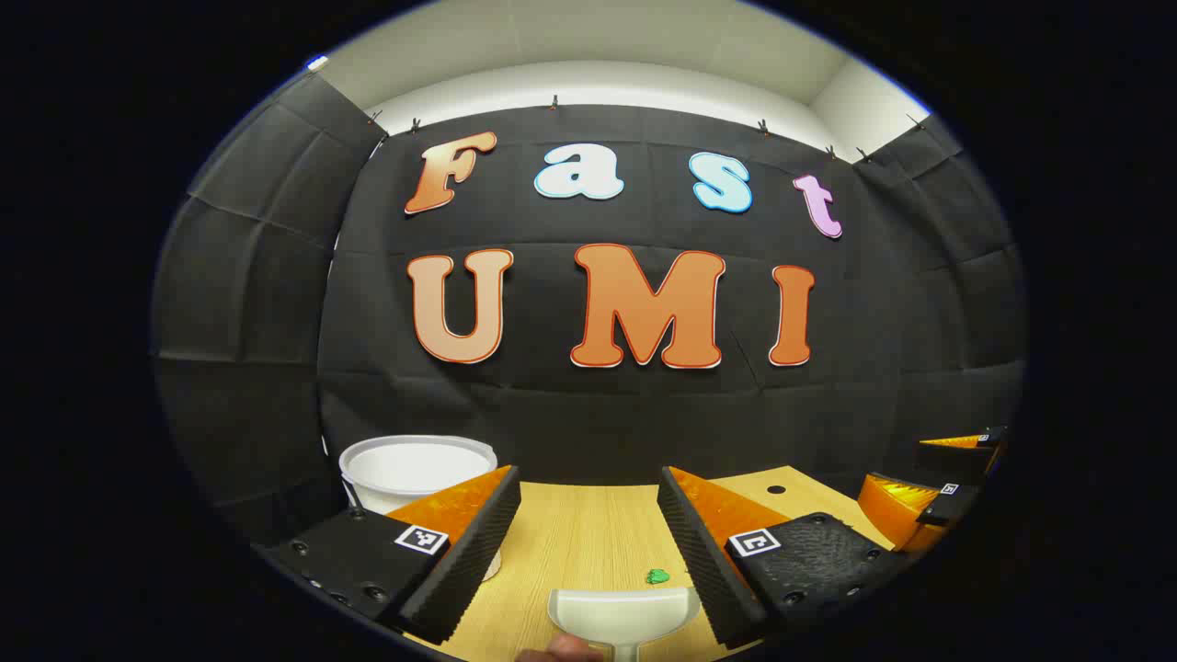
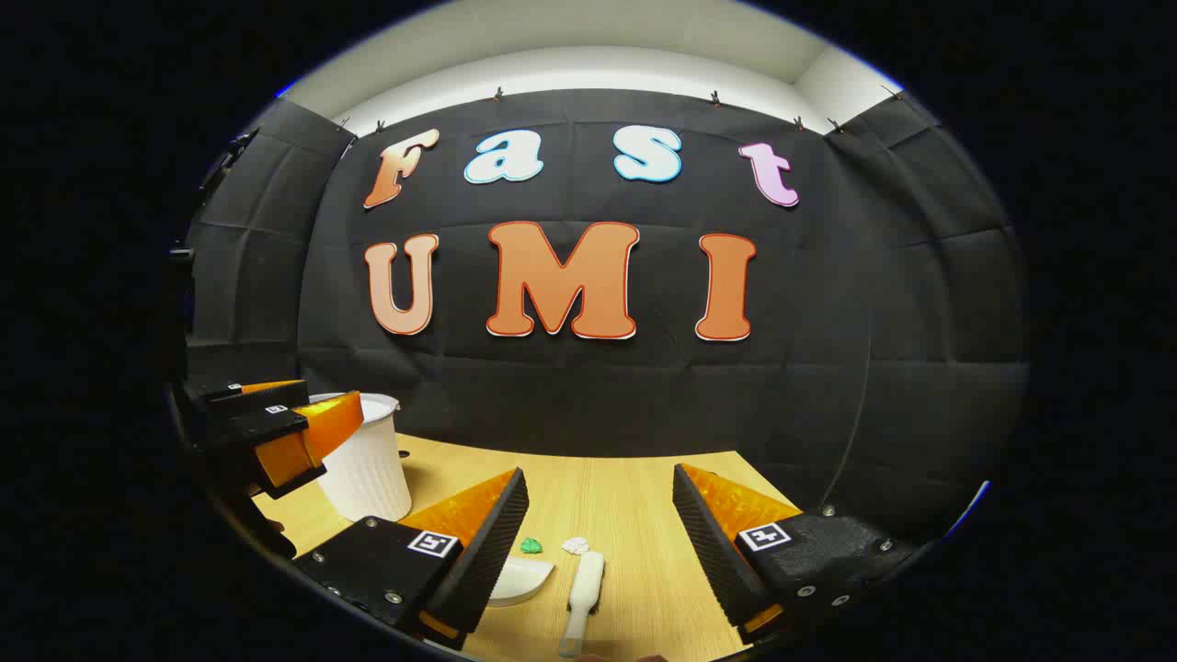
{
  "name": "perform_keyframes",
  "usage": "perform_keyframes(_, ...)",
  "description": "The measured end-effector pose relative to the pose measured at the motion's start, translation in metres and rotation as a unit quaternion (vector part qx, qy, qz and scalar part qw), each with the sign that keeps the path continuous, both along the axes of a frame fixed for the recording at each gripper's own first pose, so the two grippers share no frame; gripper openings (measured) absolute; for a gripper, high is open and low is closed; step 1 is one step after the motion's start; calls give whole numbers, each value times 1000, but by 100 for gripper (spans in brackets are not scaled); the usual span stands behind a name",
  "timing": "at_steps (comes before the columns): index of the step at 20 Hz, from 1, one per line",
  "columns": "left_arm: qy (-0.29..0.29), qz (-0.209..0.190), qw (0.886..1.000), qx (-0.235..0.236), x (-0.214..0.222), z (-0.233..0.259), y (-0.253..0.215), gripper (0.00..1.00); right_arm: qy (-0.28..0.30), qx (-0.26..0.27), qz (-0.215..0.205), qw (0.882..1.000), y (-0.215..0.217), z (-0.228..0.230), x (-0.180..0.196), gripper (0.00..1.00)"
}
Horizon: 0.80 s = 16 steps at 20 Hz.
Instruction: Pick up the small broom and dustpan from the desktop, sweep the trash into the dustpan with the broom, and then empty the trash into the garbage bin.
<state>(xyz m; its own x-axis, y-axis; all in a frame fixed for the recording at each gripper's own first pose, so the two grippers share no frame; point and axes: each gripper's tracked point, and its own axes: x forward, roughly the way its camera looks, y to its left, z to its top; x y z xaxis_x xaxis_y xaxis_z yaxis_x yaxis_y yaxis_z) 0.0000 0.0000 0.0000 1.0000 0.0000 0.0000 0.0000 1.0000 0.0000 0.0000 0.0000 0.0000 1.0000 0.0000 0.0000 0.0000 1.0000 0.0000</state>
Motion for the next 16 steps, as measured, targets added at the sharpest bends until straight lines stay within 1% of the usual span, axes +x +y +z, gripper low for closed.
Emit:
perform_keyframes(10,1,1,1000,-4,1,1,3,95,0,-4,18,1000,10,0,8,95)
perform_keyframes(16,10,-6,1000,-5,-5,-5,-5,95,8,-4,17,1000,9,-5,6,95)
